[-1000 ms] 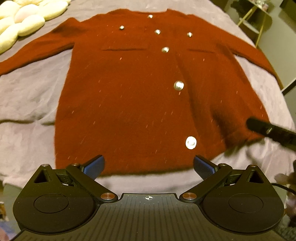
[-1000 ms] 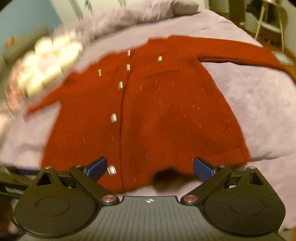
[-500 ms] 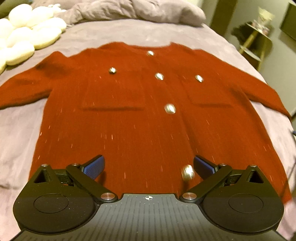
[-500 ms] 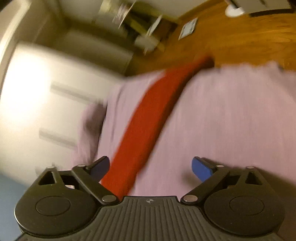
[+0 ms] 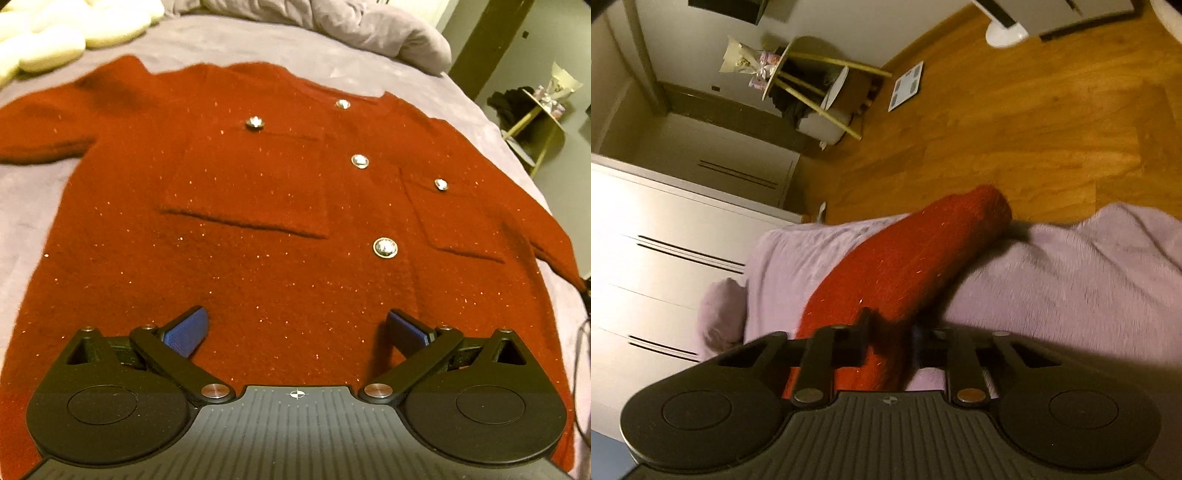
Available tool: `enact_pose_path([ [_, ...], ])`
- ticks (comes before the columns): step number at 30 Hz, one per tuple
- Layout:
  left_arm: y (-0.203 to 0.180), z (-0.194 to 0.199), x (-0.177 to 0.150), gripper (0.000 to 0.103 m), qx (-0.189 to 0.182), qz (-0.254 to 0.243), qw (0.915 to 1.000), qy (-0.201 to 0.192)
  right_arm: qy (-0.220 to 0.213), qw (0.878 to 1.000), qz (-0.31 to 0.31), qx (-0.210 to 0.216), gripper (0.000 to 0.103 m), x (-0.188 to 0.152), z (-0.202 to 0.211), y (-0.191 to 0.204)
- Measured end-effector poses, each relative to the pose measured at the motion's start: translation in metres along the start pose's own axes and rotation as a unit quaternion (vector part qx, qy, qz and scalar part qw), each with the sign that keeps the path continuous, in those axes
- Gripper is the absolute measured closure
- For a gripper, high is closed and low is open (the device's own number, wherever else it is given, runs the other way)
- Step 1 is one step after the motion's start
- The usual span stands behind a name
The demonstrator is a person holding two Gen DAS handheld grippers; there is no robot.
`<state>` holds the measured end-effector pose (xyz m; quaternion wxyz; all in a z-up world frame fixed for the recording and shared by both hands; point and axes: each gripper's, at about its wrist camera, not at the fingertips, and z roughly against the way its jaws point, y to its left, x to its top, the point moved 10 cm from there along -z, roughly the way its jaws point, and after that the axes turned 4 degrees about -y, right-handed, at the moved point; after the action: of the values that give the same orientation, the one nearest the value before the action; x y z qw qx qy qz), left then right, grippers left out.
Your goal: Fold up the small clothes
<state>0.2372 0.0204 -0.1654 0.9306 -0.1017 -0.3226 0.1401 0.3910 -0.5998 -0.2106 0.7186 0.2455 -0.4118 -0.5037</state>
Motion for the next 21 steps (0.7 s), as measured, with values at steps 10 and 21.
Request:
enact_pose_path([
  [10, 0.003, 0.011, 0.017, 0.0, -0.06, 0.043, 0.9973, 0.0, -0.094, 0.8, 0.591, 0.042, 0.093, -0.156, 0.07, 0.208],
  [21, -0.014, 0.011, 0.066, 0.0, -0.127, 0.056, 0.9899, -0.027, -0.061, 0.402, 0.911, 0.066, 0.08, -0.418, 0.068, 0.177],
])
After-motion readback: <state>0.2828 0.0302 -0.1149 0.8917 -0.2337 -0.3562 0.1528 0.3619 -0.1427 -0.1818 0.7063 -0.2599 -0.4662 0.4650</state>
